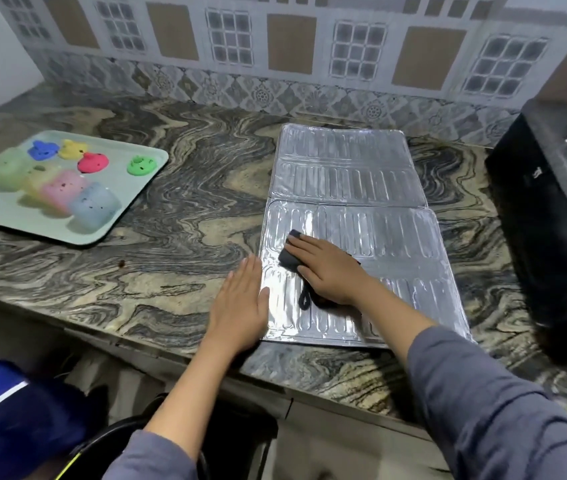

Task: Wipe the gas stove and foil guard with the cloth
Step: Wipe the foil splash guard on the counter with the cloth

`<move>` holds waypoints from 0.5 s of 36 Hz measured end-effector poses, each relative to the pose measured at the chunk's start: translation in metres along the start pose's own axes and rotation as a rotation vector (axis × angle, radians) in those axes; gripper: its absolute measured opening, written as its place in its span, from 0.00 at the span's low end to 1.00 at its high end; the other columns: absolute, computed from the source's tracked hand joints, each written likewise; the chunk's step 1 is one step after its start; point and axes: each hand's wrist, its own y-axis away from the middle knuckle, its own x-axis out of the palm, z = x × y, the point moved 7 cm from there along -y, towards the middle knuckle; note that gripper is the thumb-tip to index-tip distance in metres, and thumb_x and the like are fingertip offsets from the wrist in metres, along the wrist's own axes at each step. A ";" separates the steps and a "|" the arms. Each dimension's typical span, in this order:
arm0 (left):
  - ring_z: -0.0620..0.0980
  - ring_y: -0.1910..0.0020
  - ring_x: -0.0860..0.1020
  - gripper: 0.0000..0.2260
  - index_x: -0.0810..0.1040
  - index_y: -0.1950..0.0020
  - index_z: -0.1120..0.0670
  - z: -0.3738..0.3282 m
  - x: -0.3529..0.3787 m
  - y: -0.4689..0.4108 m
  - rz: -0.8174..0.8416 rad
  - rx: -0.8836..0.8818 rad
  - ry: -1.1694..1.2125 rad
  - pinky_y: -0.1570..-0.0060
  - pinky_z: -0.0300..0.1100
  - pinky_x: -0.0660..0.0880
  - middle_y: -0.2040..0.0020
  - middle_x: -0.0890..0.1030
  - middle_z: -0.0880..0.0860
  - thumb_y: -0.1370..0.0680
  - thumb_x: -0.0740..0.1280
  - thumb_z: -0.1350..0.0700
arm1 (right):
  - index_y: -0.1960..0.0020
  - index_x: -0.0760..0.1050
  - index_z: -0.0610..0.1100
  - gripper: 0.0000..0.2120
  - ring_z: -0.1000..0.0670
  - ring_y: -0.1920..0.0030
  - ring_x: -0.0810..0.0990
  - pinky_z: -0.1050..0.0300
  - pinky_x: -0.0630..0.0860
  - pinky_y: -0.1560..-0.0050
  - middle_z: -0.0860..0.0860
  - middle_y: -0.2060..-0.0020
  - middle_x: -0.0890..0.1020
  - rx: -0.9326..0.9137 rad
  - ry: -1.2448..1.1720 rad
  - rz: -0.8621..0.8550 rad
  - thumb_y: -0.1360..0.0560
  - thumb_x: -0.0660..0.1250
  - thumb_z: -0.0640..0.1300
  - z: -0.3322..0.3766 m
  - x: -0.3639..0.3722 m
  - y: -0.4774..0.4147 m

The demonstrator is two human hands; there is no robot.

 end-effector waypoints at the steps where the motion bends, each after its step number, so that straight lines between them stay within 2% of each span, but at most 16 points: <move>1: 0.43 0.24 0.42 0.25 0.41 0.24 0.53 0.000 0.000 0.000 -0.006 0.002 0.000 0.27 0.40 0.39 0.22 0.42 0.49 0.18 0.45 0.50 | 0.24 0.52 0.48 0.24 0.52 0.24 0.50 0.52 0.50 0.24 0.54 0.24 0.54 0.021 -0.002 -0.003 0.19 0.50 0.49 -0.007 -0.002 0.008; 8: 0.44 0.24 0.42 0.25 0.41 0.24 0.53 -0.001 -0.001 0.001 -0.010 0.008 -0.010 0.28 0.39 0.39 0.22 0.43 0.50 0.18 0.44 0.49 | 0.24 0.51 0.49 0.24 0.54 0.24 0.48 0.60 0.46 0.27 0.55 0.24 0.51 0.235 -0.021 -0.019 0.18 0.49 0.48 -0.047 -0.015 0.061; 18: 0.45 0.24 0.42 0.25 0.41 0.24 0.53 -0.002 0.000 0.002 -0.003 0.001 -0.031 0.28 0.40 0.39 0.22 0.42 0.50 0.18 0.44 0.49 | 0.24 0.49 0.46 0.25 0.50 0.24 0.48 0.54 0.47 0.24 0.52 0.23 0.49 0.590 -0.063 0.000 0.19 0.48 0.49 -0.081 -0.013 0.115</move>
